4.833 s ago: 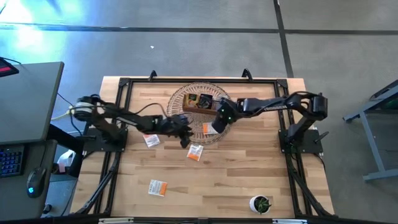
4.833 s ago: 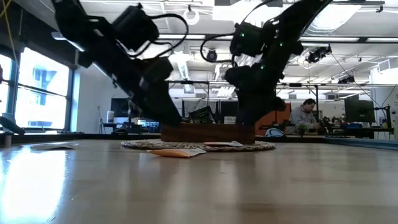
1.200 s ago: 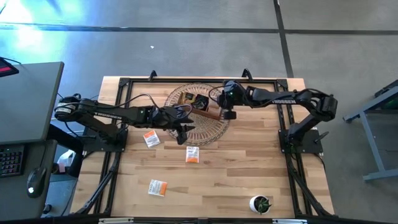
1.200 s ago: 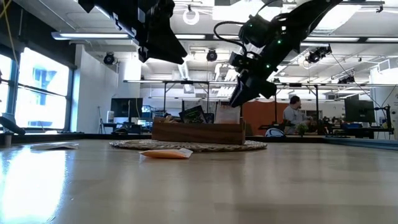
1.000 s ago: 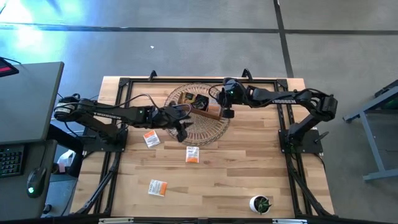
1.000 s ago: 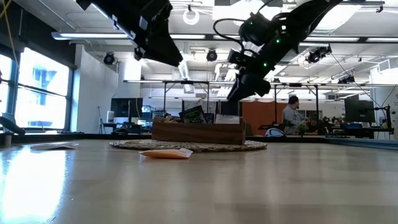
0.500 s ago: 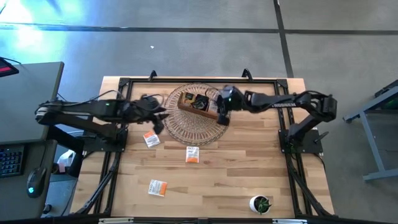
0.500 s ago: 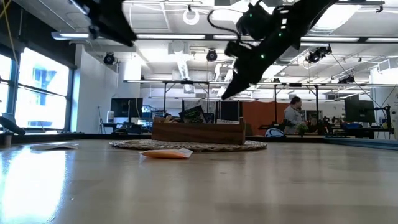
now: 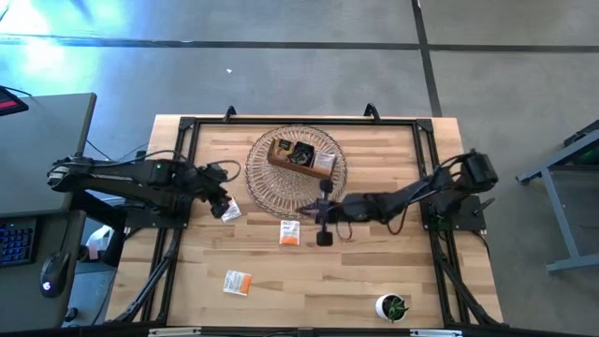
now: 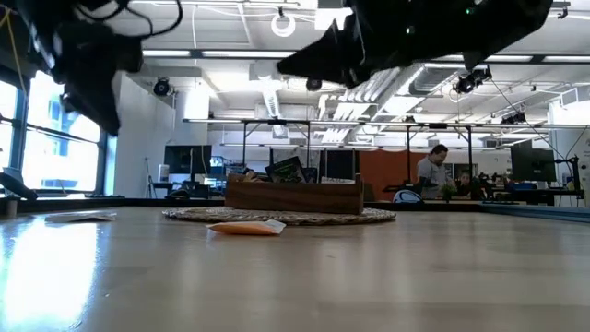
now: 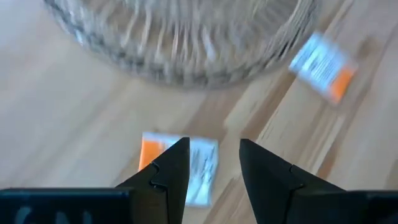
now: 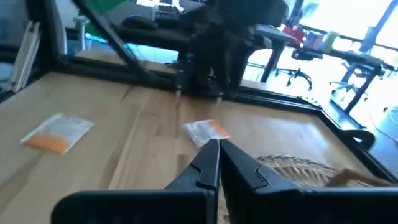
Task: Pick & Place Tea
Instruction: Put the white tea bag into the right section of the wooden organizer
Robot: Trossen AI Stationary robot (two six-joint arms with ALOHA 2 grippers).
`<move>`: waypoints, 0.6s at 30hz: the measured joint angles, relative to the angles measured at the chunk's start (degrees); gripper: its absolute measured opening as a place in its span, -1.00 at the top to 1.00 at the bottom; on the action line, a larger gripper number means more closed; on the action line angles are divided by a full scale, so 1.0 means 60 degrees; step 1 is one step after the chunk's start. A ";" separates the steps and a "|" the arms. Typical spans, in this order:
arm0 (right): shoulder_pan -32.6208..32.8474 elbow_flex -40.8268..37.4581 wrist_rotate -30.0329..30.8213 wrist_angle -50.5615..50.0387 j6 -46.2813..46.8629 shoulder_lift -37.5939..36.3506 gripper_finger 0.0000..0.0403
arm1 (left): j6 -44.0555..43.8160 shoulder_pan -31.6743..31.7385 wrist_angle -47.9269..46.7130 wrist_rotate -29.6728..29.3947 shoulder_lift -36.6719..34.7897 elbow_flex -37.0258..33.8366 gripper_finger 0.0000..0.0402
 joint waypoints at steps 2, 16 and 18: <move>0.0210 0.0229 0.0003 0.0045 -0.0085 0.0495 0.98 | -0.0006 0.0000 -0.0029 0.0346 0.0131 -0.0403 0.31; 0.0086 0.3644 -0.1421 -0.1583 0.0495 0.3895 0.96 | -0.2026 0.0018 0.0003 -0.1403 0.1457 -0.1675 0.31; 0.0086 0.4047 -0.1557 -0.2147 0.0493 0.4082 0.98 | -0.2268 0.0018 -0.0033 -0.1668 0.1740 -0.1839 0.31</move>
